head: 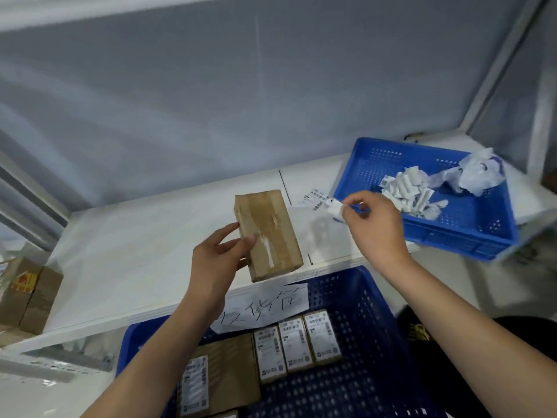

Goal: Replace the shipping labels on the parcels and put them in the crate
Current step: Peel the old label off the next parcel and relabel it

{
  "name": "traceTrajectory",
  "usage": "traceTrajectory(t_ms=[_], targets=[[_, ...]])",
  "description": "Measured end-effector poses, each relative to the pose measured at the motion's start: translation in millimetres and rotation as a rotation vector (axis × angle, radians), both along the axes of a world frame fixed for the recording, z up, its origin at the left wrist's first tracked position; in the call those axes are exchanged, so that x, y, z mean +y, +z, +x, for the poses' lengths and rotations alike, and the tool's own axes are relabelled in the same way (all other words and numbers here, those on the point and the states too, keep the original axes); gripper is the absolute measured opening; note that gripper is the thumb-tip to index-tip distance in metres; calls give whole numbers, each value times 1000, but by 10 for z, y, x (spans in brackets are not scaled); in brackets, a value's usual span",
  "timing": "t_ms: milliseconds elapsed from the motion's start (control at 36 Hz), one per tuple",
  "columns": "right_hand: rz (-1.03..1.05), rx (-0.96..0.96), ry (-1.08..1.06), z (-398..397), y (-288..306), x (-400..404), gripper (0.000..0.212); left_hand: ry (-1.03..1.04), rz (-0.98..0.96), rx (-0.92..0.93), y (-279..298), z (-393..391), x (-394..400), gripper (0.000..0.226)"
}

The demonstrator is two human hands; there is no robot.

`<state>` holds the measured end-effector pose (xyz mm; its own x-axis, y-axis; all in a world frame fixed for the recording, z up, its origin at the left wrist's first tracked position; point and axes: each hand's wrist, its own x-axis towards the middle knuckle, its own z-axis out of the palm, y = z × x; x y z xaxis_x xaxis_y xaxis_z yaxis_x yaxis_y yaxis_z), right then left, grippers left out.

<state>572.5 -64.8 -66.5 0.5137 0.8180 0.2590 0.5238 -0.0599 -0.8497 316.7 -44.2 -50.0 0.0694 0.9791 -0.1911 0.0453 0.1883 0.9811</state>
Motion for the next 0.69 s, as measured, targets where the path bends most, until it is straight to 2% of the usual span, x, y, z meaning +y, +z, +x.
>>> traceTrajectory(t_ms=[139,306,528,694], targets=[[-22,-63,-33,364,12,1,8,-55,-10,-25,53,394,-45,46],[111,-95,-128,812,199,102,10,-96,-64,-45,-41,784,-65,47],[-26,-209,-229,1559,-49,411,9,-80,-60,-74,-53,999,82,38],[-104,-241,-228,1779,-362,552,7,-66,-56,-55,-153,1022,147,44]])
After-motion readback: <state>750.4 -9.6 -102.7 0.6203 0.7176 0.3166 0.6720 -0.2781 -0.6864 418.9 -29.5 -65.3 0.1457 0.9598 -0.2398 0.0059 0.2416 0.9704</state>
